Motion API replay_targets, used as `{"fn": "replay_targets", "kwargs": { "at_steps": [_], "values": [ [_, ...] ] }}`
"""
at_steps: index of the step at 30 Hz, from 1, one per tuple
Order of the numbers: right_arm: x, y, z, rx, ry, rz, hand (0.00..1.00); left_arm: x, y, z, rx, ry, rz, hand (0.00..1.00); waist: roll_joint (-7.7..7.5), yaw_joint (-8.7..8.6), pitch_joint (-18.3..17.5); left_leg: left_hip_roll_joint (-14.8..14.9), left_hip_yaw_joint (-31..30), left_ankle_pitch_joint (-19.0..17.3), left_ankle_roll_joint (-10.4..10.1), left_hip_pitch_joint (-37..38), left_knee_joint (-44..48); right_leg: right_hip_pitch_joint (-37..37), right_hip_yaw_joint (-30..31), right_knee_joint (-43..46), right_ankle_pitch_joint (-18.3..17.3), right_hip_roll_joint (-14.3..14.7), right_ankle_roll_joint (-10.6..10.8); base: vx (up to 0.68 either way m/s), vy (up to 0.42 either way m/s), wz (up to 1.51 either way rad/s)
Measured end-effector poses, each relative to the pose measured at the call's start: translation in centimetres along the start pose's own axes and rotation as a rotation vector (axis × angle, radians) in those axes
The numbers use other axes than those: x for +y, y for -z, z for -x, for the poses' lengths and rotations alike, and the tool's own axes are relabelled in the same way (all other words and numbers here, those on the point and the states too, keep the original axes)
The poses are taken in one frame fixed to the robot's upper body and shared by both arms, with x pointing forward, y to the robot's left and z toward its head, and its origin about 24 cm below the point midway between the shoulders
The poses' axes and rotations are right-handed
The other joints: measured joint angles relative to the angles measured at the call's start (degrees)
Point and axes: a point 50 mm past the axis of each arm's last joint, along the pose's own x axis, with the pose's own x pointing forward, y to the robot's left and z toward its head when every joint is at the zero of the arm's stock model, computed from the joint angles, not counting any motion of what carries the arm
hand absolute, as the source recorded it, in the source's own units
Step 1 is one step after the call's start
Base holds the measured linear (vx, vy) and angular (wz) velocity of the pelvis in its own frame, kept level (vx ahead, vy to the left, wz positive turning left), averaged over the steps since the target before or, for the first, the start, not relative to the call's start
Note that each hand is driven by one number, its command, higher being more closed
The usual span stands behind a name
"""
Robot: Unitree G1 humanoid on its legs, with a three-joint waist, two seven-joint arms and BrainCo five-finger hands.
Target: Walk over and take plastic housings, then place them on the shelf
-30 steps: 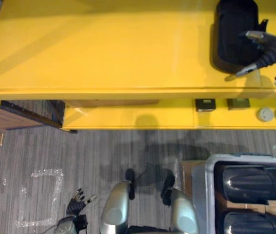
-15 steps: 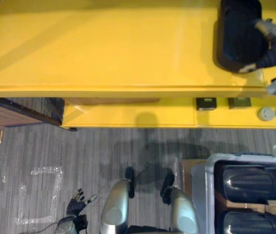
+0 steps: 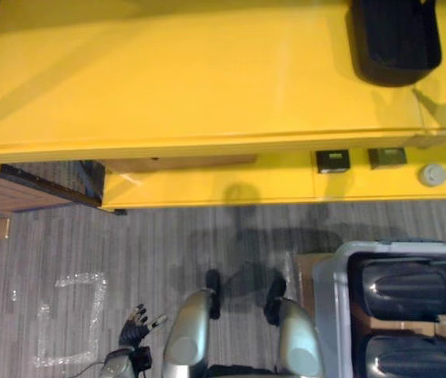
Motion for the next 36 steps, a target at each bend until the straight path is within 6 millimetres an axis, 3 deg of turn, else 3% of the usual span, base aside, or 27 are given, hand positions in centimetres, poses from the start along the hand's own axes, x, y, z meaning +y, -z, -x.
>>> {"fn": "replay_targets", "kwargs": {
  "at_steps": [4, 6, 11, 16, 22, 28, 32, 36],
  "values": [
    [0.7, 0.1, 0.1, 0.003, -0.134, -0.049, 0.0, 0.0, 0.3, 0.0, 0.011, -0.002, 0.005, 0.0, 0.71, -0.25, -0.26, -0.33, 0.21, 0.09, -0.08, 0.07, -0.11, -1.01, 0.44, 2.11, -1.14, -0.9, 0.0, 0.0, -0.004, -0.02],
    [1.1, 0.2, 0.2, -0.004, -0.179, 0.022, 0.0, 0.0, 0.3, 0.0, 0.012, 0.0, 0.004, 0.0, 0.76, -0.28, -0.29, -0.32, 0.11, 0.17, -0.2, 0.19, -0.09, -1.03, 0.39, 2.49, -1.43, -0.94, -0.14, 0.01, -0.007, 0.02],
    [1.1, 0.1, 0.2, -0.016, -0.173, 0.05, 0.0, -0.6, 0.5, 0.1, 0.02, 0.026, -0.016, 0.0, 0.78, -0.28, -0.3, -0.34, 0.11, 0.2, -0.22, 0.27, 0.03, -0.91, 0.36, 2.48, -1.43, -0.98, -0.16, 0.0, 0.0, 0.0],
    [2.2, 1.8, 1.0, 0.082, -0.17, -0.156, 0.0, -0.8, 0.6, 0.1, 0.024, 0.03, -0.018, 0.0, 1.2, -0.43, -0.56, -0.38, 0.12, 0.21, -0.21, 1.17, -0.12, -0.14, 0.39, 2.52, -1.43, -1.04, -0.15, 0.0, 0.0, 0.0],
    [2.0, 3.7, 1.5, 0.169, -0.068, -0.321, 0.0, -1.8, 1.5, 0.2, 0.053, 0.049, -0.002, 0.0, 3.5, -0.22, -1.98, -1.25, 0.1, 1.52, 0.02, 1.54, -2.98, -0.31, 0.3, 1.96, -1.31, -1.67, 0.08, -0.01, 0.007, 0.04],
    [1.2, 2.9, 0.8, 0.156, -0.047, -0.47, 0.0, -2.4, 1.9, 0.3, 0.069, 0.062, 0.004, 0.0, 3.58, -0.18, -2.04, -2.61, -0.39, 3.51, -0.24, 3.05, -6.23, -0.61, -0.94, 3.73, -2.59, -3.42, 0.13, 0.04, -0.009, 0.13],
    [1.7, 2.0, 0.2, 0.143, -0.097, -0.511, 0.0, -3.1, 2.2, 0.4, 0.076, 0.072, 0.046, 0.0, 3.7, 0.25, -2.11, -3.19, -0.5, 4.29, -0.34, 3.33, -7.08, -0.9, -1.61, 5.31, -3.8, -4.52, 0.11, 0.05, -0.015, 0.14],
    [2.2, 0.5, -0.3, 0.055, -0.123, -0.419, 0.0, -3.1, 2.4, 0.5, 0.083, 0.078, 0.045, 0.0, 3.78, 0.14, -2.16, -3.71, -1.72, 5.16, -0.45, 3.28, -8.04, -0.84, -2.94, 5.83, -4.28, -5.28, 0.11, 0.03, -0.01, 0.2]
  ]
}}
